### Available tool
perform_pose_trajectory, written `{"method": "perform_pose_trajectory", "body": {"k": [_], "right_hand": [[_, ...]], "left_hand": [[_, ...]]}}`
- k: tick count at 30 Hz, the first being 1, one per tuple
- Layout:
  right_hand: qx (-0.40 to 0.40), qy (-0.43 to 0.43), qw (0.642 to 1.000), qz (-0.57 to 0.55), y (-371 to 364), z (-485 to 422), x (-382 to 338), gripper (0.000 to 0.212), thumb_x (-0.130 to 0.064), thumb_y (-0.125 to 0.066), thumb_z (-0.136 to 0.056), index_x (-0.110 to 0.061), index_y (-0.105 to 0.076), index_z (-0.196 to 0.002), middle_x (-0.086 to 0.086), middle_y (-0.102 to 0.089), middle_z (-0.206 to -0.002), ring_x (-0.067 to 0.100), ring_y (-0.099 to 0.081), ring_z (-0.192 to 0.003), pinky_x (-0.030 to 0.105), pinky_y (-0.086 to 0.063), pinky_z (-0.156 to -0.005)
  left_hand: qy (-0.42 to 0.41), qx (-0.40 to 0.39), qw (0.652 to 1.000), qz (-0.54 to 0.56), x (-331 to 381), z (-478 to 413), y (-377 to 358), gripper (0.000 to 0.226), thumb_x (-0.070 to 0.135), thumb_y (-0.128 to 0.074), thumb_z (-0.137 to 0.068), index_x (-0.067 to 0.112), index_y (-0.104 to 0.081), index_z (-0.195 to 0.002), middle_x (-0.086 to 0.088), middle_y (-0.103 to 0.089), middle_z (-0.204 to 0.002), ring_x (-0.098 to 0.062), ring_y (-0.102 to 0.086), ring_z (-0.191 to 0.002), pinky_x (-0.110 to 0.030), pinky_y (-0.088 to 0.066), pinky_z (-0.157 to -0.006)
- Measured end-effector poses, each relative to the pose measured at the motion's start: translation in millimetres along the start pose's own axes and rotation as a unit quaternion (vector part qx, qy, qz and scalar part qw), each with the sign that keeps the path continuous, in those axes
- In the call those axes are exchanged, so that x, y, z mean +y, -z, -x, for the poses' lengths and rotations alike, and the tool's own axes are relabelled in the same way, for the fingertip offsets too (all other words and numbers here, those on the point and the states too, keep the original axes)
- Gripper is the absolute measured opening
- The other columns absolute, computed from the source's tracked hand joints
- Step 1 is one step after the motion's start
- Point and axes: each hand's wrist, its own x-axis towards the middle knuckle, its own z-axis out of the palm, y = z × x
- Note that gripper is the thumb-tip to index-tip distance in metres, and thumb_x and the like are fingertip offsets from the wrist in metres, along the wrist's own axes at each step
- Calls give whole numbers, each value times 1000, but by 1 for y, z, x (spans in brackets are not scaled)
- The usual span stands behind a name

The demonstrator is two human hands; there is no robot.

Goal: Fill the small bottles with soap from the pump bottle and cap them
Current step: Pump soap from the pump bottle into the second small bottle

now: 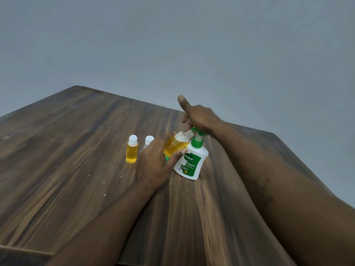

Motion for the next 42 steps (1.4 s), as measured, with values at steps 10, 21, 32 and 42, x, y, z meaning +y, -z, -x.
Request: {"method": "perform_pose_trajectory", "body": {"k": [10, 21, 32, 42], "right_hand": [[-57, -23, 998, -23, -14, 0, 7, 92, -76, -15, -101, -7, -64, -136, 11, -66, -132, 24, -61, -110, 38, -41, -97], [-2, 1, 1000, -11, -7, -3, 8, 92, -82, -12, -96, -15, -75, -99, 6, -71, -108, 20, -64, -93, 43, -50, -98], [-25, -3, 1000, 7, -15, -6, 14, 91, -80, -10, -97, -16, -75, -97, 3, -70, -108, 18, -63, -95, 46, -47, -103], [-3, 7, 1000, 0, -15, -5, 15, 91, -80, -12, -98, -15, -76, -94, 2, -71, -104, 20, -64, -97, 46, -48, -102]], "left_hand": [[-6, -10, 1000, 4, -2, -2, 1, 56, 63, -62, -93, 28, -57, -137, 8, -70, -120, -10, -64, -98, -38, -58, -76], [-2, -17, 1000, -13, 0, -1, 1, 61, 68, -58, -92, 27, -57, -138, 5, -71, -120, -12, -64, -92, -40, -58, -76], [3, -20, 1000, -12, -2, -2, 0, 61, 69, -56, -91, 30, -56, -138, 6, -71, -118, -13, -64, -93, -40, -57, -76], [-5, -21, 1000, -5, -3, -1, 0, 57, 63, -62, -93, 26, -58, -137, 7, -70, -117, -10, -62, -91, -37, -55, -76]]}}
